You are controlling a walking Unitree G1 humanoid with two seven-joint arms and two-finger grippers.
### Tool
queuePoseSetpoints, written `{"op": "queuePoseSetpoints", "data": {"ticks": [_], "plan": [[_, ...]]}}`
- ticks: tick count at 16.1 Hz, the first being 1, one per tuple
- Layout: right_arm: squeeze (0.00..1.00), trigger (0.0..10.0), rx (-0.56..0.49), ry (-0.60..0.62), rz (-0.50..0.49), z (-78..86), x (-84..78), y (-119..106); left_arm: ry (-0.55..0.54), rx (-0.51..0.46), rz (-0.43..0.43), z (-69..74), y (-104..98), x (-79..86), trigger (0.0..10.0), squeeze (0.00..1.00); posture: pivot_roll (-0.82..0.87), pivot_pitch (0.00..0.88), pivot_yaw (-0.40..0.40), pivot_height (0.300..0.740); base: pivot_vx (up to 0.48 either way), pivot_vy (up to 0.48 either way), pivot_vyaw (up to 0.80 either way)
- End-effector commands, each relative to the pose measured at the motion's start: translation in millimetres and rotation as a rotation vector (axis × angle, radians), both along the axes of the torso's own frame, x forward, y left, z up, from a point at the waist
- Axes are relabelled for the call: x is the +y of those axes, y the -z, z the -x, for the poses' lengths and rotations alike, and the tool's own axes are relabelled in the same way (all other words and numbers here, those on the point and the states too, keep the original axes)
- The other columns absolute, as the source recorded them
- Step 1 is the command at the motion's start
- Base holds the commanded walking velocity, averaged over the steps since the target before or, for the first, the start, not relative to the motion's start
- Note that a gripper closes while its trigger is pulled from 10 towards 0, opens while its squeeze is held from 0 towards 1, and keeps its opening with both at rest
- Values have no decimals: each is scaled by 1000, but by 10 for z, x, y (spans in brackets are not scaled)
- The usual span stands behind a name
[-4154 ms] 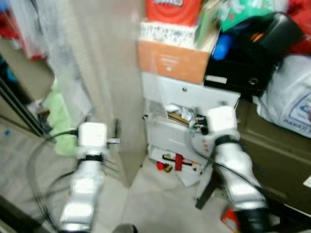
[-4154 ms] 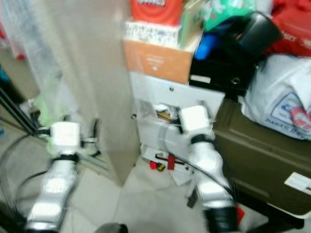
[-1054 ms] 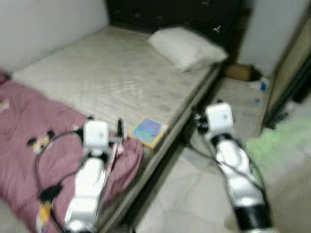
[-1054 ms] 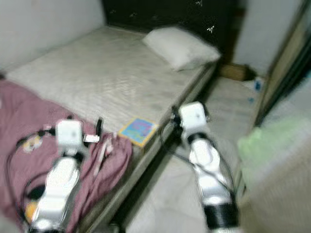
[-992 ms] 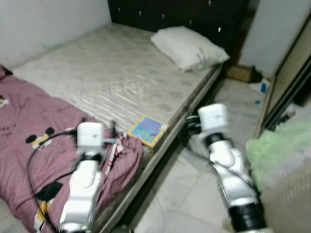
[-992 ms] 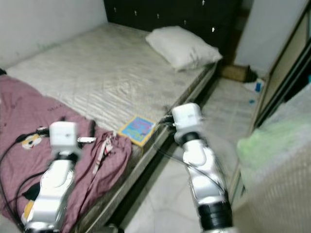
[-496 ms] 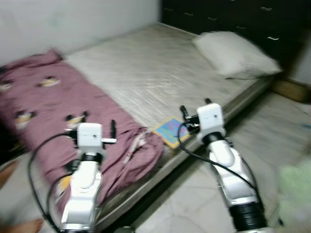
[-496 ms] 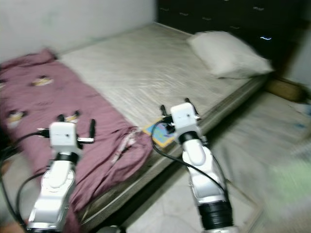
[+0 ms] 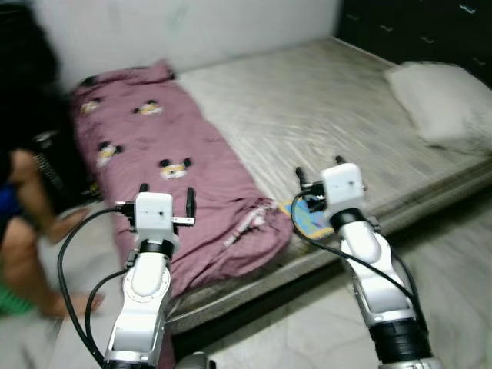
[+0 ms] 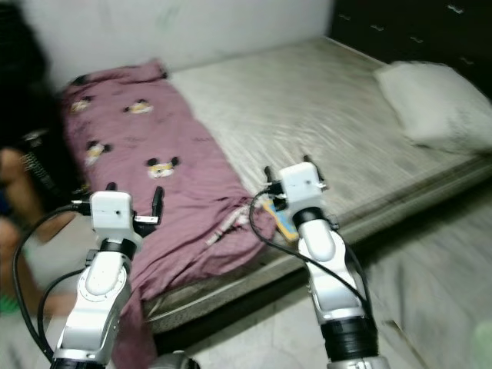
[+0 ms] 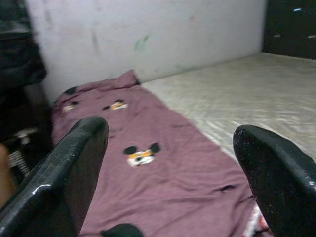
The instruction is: Clean up the room
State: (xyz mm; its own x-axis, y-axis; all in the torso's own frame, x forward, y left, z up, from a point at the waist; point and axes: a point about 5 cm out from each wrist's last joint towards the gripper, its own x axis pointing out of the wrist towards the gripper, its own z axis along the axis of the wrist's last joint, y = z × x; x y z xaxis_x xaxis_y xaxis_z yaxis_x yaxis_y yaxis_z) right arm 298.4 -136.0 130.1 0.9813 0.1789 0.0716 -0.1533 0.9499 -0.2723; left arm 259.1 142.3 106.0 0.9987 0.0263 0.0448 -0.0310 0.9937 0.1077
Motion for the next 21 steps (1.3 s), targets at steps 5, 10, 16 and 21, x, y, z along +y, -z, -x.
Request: {"op": "queuePoseSetpoints", "data": {"ticks": [5,10,16,21], "plan": [[0,10000,-12,-37,-18,-14,109,-34,-29,3,-15,-2,2,90,10000,0,-74,0,11,740,0,0,800],[0,10000,-1,-27,-10,-36,65,10,-64,50,-54,5,80,224,10000,0,-70,0,12,740,0,0,800],[0,10000,-2,-29,-32,-54,89,25,-84,64,-63,56,114,301,10000,0,-57,0,5,740,0,0,533],[0,10000,11,-19,-74,-45,72,44,-44,57,-46,40,103,241,10000,0,-63,0,14,740,0,0,0]]}}
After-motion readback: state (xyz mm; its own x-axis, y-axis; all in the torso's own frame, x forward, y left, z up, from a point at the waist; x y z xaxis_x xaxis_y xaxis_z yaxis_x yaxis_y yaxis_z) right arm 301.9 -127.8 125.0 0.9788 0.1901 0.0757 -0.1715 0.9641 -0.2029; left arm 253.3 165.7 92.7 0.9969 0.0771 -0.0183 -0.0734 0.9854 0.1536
